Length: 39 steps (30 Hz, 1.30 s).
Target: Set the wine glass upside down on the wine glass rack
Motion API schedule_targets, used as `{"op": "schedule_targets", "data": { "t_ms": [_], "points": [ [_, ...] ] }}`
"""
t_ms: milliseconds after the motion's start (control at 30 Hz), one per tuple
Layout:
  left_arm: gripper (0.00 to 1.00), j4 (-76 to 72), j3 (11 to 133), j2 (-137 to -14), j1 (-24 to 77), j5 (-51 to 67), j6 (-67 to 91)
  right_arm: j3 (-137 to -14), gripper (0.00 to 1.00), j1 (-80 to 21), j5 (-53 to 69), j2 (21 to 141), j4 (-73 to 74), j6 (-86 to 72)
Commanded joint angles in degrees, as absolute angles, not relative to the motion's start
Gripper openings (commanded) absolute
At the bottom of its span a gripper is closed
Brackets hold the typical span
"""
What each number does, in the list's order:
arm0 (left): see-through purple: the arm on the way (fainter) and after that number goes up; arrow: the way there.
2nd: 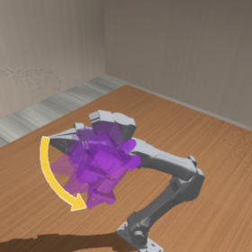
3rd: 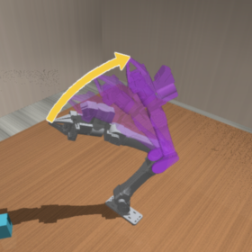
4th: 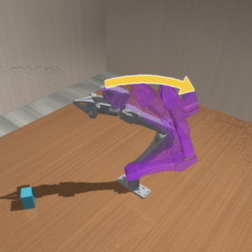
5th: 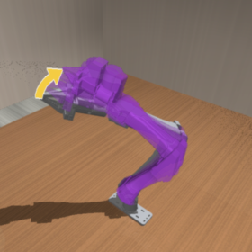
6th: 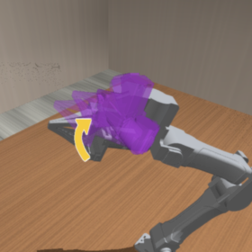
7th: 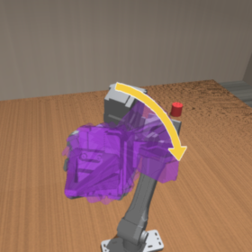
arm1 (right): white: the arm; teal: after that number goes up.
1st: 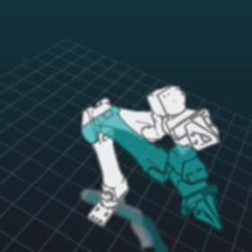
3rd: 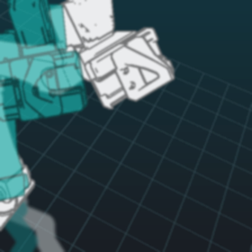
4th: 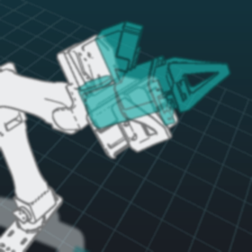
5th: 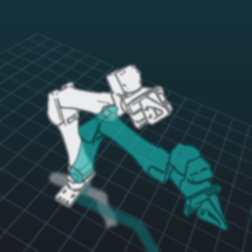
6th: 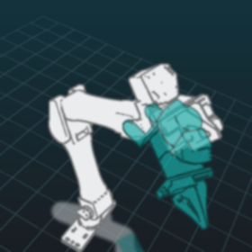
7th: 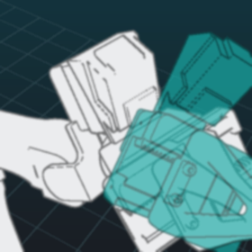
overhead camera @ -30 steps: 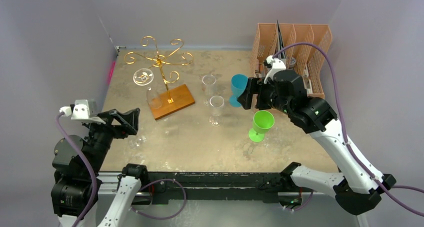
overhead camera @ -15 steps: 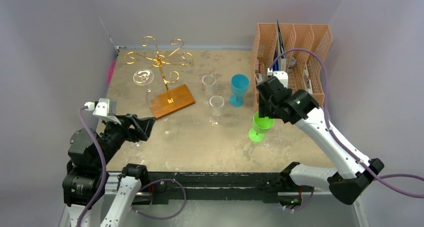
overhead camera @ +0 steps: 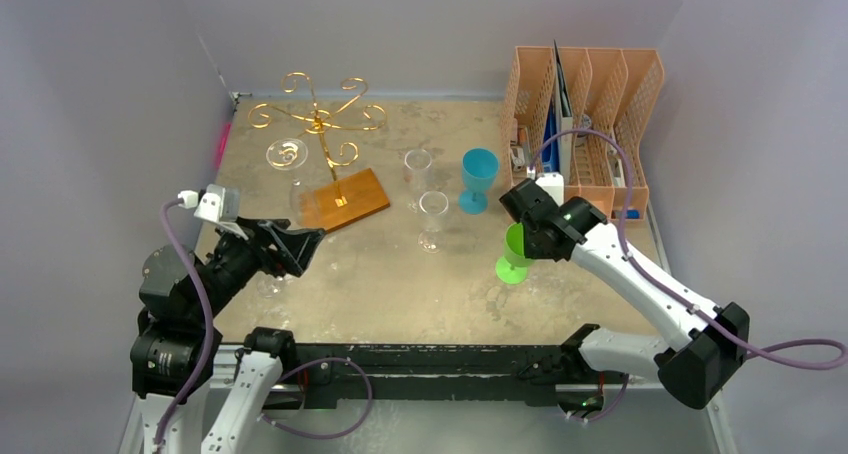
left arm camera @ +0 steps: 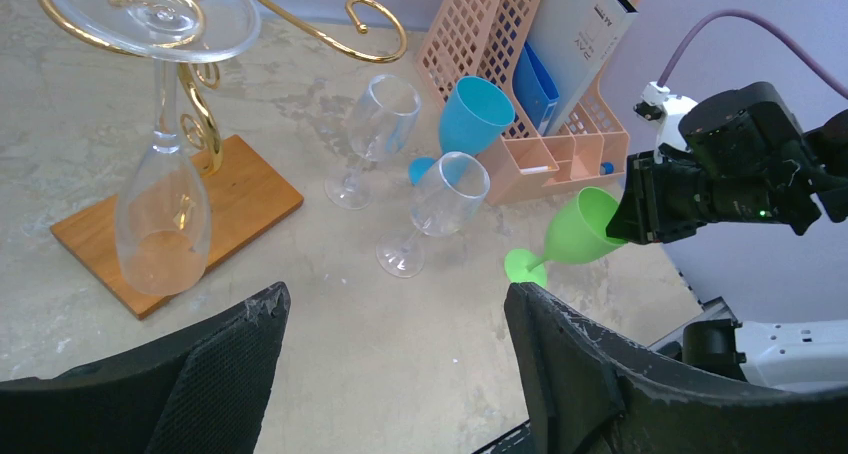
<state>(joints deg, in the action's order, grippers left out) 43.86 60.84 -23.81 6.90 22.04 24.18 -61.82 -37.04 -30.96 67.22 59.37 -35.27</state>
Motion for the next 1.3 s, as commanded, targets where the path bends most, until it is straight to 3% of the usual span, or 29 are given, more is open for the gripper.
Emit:
{"op": "schedule_targets", "data": {
  "t_ms": [0, 300, 700, 1000, 1267],
  "points": [
    [0.77, 40.2, 61.6, -26.6, 7.2, 24.7, 27.4, -59.5, 0.25, -36.8, -30.7, 65.7, 55.3, -38.1],
    [0.76, 42.6, 62.7, -27.4, 7.2, 21.7, 30.8, -58.9, 0.00, -36.9, -30.1, 61.7, 54.6, -36.8],
    [0.77, 56.0, 61.2, -27.6, 7.2, 8.2, 44.6, -60.3, 0.00, -36.8, -27.9, 52.9, 50.9, -32.9],
    [0.77, 59.1, 57.3, -27.2, 7.2, 6.1, 53.2, -64.1, 0.00, -37.1, -23.6, 40.5, 39.0, -21.2],
    [0.77, 51.2, 54.1, -25.8, 7.2, 14.1, 59.3, -67.0, 0.00, -37.1, -7.9, 39.0, 23.7, -16.8]
  ]
}}
